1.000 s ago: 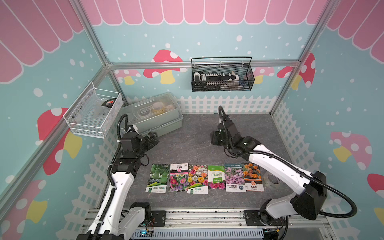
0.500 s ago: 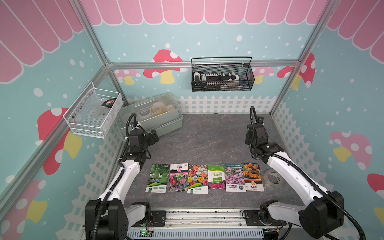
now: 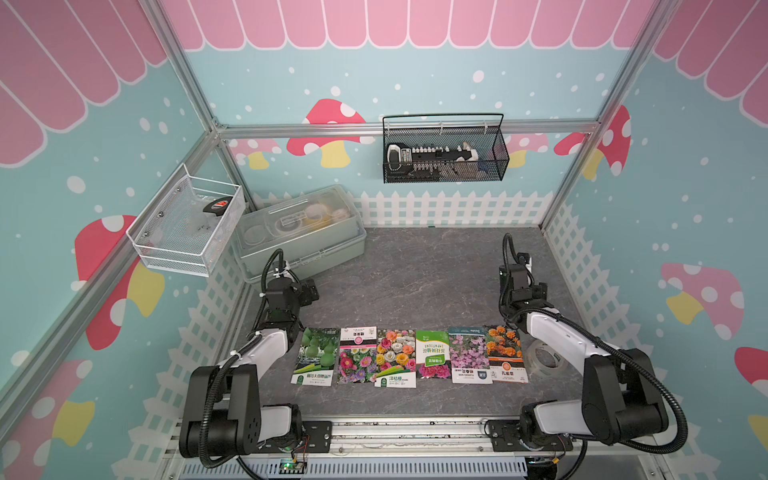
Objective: Arrange the seed packets in a row
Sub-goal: Reset both arms
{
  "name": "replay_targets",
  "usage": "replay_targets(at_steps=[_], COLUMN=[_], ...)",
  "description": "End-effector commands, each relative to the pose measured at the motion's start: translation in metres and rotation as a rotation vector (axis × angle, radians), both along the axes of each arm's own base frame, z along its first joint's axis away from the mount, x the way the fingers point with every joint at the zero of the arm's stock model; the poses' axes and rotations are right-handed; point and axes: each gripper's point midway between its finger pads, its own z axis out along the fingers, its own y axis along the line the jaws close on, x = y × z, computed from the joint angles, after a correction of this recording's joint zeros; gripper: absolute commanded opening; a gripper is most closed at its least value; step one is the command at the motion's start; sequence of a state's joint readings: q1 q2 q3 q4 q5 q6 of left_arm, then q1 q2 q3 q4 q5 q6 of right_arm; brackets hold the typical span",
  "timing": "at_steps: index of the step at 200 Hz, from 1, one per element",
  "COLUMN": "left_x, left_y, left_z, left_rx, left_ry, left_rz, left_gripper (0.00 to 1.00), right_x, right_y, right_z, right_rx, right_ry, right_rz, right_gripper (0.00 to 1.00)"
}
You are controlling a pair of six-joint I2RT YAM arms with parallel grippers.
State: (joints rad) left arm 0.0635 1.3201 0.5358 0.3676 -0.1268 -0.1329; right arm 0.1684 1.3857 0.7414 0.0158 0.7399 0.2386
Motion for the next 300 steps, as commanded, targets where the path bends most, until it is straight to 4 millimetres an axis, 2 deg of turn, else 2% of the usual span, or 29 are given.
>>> replay_targets(at_steps=[1,19,55,74,93,110,161,181,239,269,300], left_x=[0.003,0.005,0.006,0.007,0.008,0.011,0.011,0.012,0.013,0.013,0.013], left_y=[-0.001,0.000,-0.005,-0.010,-0.019,-0.031,-0.040,-0.042,-0.040,-0.039,-0.038], left_z=[0.006,0.000,-0.007,-0.008,-0.010,-0.014,-0.024,-0.024,-0.026,-0.025,-0.025], left_rx=[0.011,-0.001,-0.016,-0.012,0.008,0.026,0.055,0.063,0.071,0.081,0.081], left_ry=[-0.074,-0.089,-0.132,-0.141,-0.140,-0.141,-0.143,-0.147,-0.128,-0.127,-0.125], left_rz=[-0.016,-0.010,-0.030,-0.060,-0.097,-0.152,-0.182,-0.190,-0.172,-0.147,-0.146], left_gripper=[0.99,0.99,0.99,0.99,0.99,0.99,0.99,0.99,0.99,0.99,0.99], right_x=[0.013,0.008,-0.010,-0.005,-0.004,-0.006,-0.010,-0.005,0.001,0.013,0.015], right_y=[0.000,-0.003,-0.017,-0.001,0.005,0.004,0.010,0.020,0.013,0.025,0.024], right_z=[0.014,0.010,0.008,0.001,-0.002,-0.008,-0.015,-0.019,-0.031,-0.041,-0.041], right_rx=[-0.021,-0.015,0.020,0.073,0.102,0.086,0.060,0.061,0.060,0.072,0.071], right_ry=[-0.100,-0.142,-0.225,-0.234,-0.272,-0.283,-0.377,-0.371,-0.344,-0.277,-0.280], right_rz=[0.029,0.028,-0.035,0.113,0.167,0.175,0.246,0.310,0.262,0.333,0.332], right_gripper=[0.87,0.98,0.99,0.99,0.99,0.99,0.99,0.99,0.99,0.99,0.99])
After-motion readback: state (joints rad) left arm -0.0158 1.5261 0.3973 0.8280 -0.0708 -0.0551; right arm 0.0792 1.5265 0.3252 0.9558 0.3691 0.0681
